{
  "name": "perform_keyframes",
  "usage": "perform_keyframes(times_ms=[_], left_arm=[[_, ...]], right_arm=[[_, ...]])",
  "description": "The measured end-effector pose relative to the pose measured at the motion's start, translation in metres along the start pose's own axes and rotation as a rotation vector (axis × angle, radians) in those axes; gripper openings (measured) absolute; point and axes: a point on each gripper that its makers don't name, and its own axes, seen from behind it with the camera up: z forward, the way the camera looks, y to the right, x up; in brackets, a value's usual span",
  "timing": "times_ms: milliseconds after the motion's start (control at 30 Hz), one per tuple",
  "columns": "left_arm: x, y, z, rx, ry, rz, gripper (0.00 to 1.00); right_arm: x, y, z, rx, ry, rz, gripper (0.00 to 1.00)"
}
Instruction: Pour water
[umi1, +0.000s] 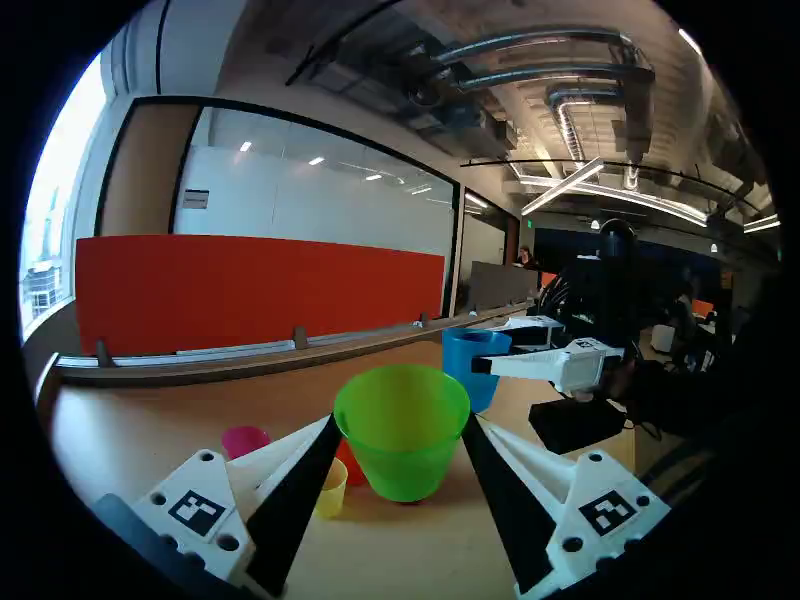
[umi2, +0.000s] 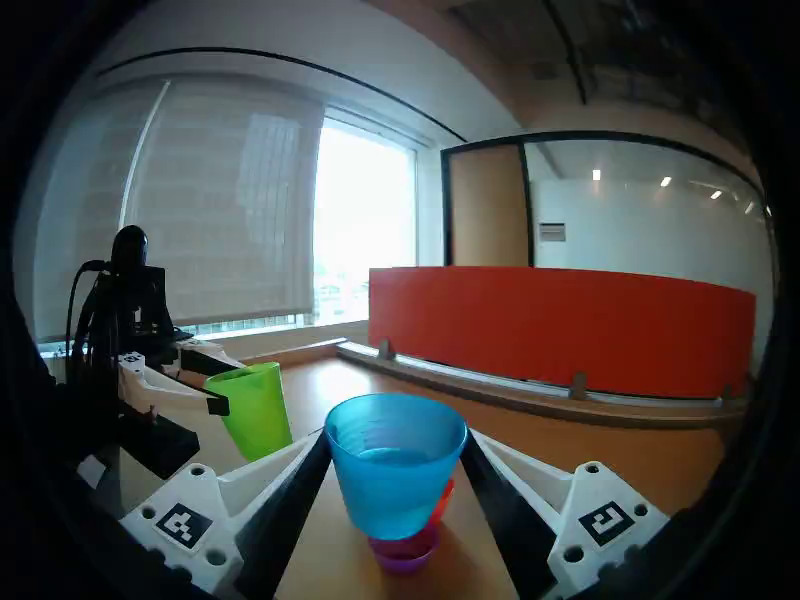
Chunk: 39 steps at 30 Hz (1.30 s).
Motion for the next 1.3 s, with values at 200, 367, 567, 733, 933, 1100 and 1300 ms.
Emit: perform_keyframes(times_ms=[200, 367, 567, 733, 933, 1100, 1300], left_arm=[[0.006, 0.011, 0.000, -0.031, 0.036, -0.026, 0.87], [0.005, 0.015, 0.003, -0.045, 0.034, -0.031, 0.87], [0.000, 0.015, 0.006, -0.044, 0.005, 0.003, 0.87], [-0.008, 0.016, 0.008, -0.041, -0.026, 0.052, 0.86], [-0.020, 0.021, 0.012, -0.050, -0.053, 0.073, 0.86], [-0.022, 0.023, 0.015, -0.053, -0.045, 0.056, 0.86], [-0.023, 0.023, 0.019, -0.057, -0.045, 0.053, 0.86]], right_arm=[[0.001, -0.004, -0.004, 0.006, 0.001, 0.000, 0.92], [0.003, -0.009, -0.004, 0.015, 0.005, -0.002, 0.92], [0.004, -0.014, -0.005, 0.026, 0.001, -0.014, 0.92], [0.002, -0.015, -0.006, 0.034, -0.009, -0.039, 0.92], [0.003, -0.016, -0.004, 0.048, -0.027, -0.091, 0.92], [0.006, -0.017, -0.001, 0.064, -0.038, -0.143, 0.92], [0.013, -0.014, 0.003, 0.087, -0.057, -0.213, 0.92]])
